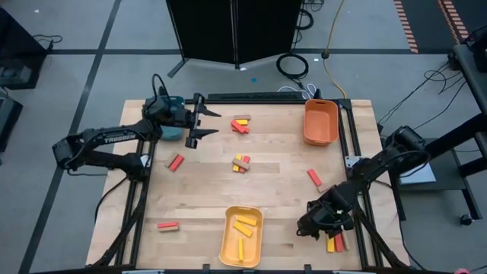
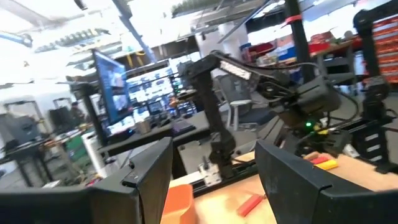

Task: Sort blocks
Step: Put the yellow block into the yellow bin

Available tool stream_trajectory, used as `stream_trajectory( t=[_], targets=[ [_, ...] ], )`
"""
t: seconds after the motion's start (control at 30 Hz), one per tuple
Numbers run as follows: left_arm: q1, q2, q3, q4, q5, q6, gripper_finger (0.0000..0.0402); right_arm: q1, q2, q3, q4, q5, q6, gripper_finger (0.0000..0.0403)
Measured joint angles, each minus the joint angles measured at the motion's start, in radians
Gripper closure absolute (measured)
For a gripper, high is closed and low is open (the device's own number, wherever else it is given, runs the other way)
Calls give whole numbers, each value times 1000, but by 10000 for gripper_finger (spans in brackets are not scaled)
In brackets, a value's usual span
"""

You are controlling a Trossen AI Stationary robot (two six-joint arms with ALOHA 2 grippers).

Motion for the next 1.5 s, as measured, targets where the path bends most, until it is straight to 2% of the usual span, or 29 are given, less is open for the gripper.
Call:
stream_trajectory(
  t=[0.2,0.43,0.73,1.13,1.33,1.5],
  targets=[
    [56,0,0,-6,0,-26,176,35,0,-92,108,1,37,211],
    [63,0,0,-14,0,-19,176,79,0,-166,174,2,96,211],
    [63,0,0,-14,0,-19,176,85,0,-199,193,54,96,211],
    [63,0,0,-17,-1,-18,176,85,0,-222,233,54,105,212],
    [63,0,0,-20,-1,-18,176,85,10,-222,204,54,98,244],
    [63,0,0,-22,-1,-17,176,84,59,-221,256,43,68,276]
  ],
)
